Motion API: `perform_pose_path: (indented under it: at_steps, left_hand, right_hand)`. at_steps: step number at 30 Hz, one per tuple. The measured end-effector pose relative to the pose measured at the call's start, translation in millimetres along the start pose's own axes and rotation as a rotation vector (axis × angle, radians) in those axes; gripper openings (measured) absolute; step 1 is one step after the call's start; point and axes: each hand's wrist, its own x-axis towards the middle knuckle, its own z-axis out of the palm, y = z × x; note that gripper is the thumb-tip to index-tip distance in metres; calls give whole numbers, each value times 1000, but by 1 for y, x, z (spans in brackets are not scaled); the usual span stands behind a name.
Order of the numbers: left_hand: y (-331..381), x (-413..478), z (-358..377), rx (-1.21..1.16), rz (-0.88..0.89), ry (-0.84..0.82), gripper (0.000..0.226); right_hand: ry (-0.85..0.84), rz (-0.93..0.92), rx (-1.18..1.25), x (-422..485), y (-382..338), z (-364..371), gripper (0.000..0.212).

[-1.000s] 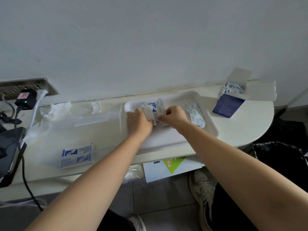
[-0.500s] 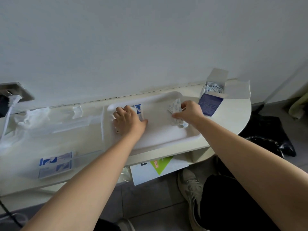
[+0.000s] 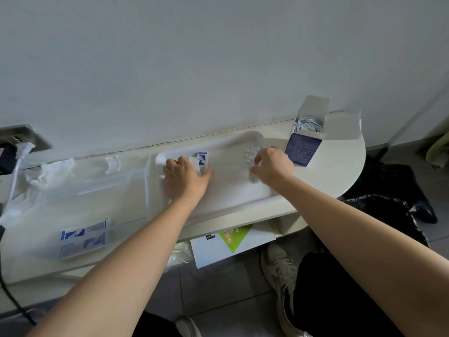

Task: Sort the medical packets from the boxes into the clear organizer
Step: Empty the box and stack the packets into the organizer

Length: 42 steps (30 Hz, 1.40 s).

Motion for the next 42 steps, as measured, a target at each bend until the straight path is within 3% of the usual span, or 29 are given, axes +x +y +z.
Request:
perform_pose_path:
  at_steps: [7,12,19,23,26,34,42]
  left_hand:
    - [-7,3,-4,51,38,-42,58]
    - [-12,2,-15,-26,77,-13,20]
    - [-18,0,-24,-271,14,84,27]
    - [-8,-2,-26,-779,-78,-67,28]
    - [1,-11,-28,-988,-123,-207,25]
    - [12,-19,-25,-1162,-201,-397,11]
    - [17,-19,-20,-1109,-273,-288,10]
  right_hand:
    - [-37,-110,164,2,-14,4,24]
    - [-190,-218,396,-1,-39,16,22]
    - [-349,-197,533,-5,-66,30,26]
    - [-349,-107,785,-5,-67,22,23]
    - [-379,-32,966,-5,-68,14,25]
    - [-285,68,1083,-9,-57,10,16]
    - [-235,86,1084,-9,-47,7,19]
